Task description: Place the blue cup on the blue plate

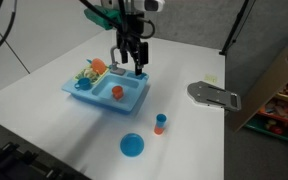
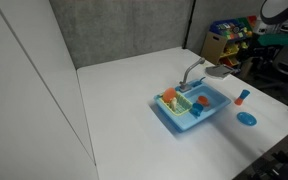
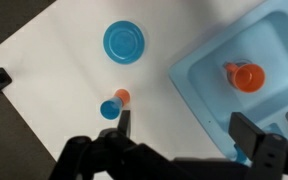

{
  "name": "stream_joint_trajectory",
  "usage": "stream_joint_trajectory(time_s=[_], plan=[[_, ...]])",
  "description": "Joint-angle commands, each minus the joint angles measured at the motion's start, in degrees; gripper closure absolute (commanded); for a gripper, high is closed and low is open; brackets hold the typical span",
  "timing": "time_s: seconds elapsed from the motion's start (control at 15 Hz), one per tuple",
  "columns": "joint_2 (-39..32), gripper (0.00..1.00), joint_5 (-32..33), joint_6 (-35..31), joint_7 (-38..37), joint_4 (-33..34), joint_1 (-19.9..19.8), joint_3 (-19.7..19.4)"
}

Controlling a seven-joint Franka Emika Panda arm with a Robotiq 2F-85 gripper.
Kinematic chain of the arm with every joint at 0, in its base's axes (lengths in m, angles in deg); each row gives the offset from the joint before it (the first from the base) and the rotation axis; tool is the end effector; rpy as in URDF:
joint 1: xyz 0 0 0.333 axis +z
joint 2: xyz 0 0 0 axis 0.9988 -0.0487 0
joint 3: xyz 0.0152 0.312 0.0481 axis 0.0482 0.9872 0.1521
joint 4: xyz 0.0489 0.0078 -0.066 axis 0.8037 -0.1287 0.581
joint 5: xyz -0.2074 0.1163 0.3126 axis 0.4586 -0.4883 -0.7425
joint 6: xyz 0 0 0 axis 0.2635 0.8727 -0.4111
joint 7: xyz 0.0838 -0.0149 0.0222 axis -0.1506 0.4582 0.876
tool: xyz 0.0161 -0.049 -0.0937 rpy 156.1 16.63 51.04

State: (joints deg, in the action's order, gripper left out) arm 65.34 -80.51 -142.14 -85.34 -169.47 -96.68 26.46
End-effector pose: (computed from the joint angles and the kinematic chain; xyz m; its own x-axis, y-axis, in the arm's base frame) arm 0.5539 -0.1890 0.3133 0.8079 -0.5801 -0.1038 -0.5717 -0.8143 0.1008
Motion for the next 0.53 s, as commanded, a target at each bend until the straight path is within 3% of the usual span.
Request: stream_joint_trajectory(time_s=[0.0, 0.47], plan=[[-4.93, 0.00, 0.07, -0.57, -0.64, 4.44, -0.20, -1.60], [-5.39, 0.00, -0.11, -0.99, -0.23, 3.20, 0.30, -2.20]])
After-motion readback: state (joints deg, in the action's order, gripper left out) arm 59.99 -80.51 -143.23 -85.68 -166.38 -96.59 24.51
